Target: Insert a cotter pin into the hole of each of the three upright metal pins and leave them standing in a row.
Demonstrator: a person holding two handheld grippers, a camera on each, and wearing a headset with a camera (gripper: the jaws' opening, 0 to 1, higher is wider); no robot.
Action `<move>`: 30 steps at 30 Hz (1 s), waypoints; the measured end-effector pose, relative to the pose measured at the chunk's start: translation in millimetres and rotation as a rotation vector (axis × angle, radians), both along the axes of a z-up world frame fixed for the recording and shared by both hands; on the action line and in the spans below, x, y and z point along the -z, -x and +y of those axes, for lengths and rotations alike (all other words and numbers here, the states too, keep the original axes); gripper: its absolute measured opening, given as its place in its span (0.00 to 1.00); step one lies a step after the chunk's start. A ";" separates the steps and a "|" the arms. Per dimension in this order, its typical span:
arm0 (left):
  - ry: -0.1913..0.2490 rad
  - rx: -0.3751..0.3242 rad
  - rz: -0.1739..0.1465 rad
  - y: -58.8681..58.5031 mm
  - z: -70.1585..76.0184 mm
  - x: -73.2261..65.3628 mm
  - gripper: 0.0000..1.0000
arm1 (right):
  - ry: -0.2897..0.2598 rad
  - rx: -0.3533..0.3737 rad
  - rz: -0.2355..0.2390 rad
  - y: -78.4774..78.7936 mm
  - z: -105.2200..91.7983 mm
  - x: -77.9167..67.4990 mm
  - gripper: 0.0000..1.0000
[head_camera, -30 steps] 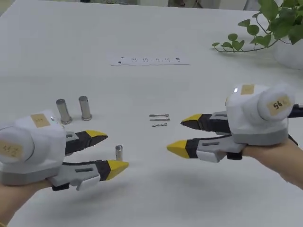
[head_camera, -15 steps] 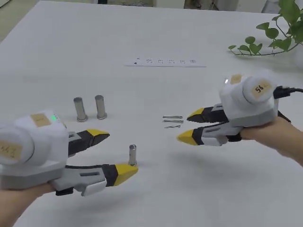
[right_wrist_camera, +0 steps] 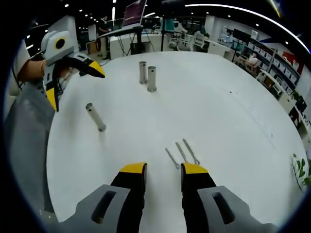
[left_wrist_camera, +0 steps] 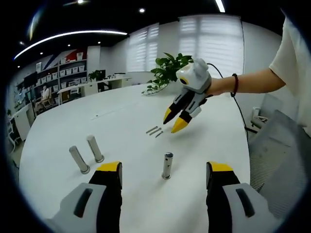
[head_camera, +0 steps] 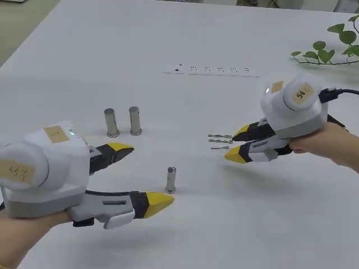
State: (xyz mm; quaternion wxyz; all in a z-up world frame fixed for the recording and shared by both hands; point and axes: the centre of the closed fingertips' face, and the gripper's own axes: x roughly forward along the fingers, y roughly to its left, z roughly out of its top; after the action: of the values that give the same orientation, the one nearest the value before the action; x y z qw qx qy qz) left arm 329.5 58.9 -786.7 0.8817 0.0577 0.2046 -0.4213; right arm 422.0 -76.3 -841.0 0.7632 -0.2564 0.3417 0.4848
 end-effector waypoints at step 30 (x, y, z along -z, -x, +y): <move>-0.040 -0.069 -0.025 4.8 20.3 2.5 0.64 | 0.123 -0.084 0.074 -16.6 -1.0 25.7 0.12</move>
State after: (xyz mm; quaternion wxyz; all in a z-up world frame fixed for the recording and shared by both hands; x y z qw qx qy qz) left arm 324.7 79.2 -789.2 0.8968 0.0734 0.2037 -0.3857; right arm 438.5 -77.3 -866.7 0.7117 -0.2991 0.3877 0.5036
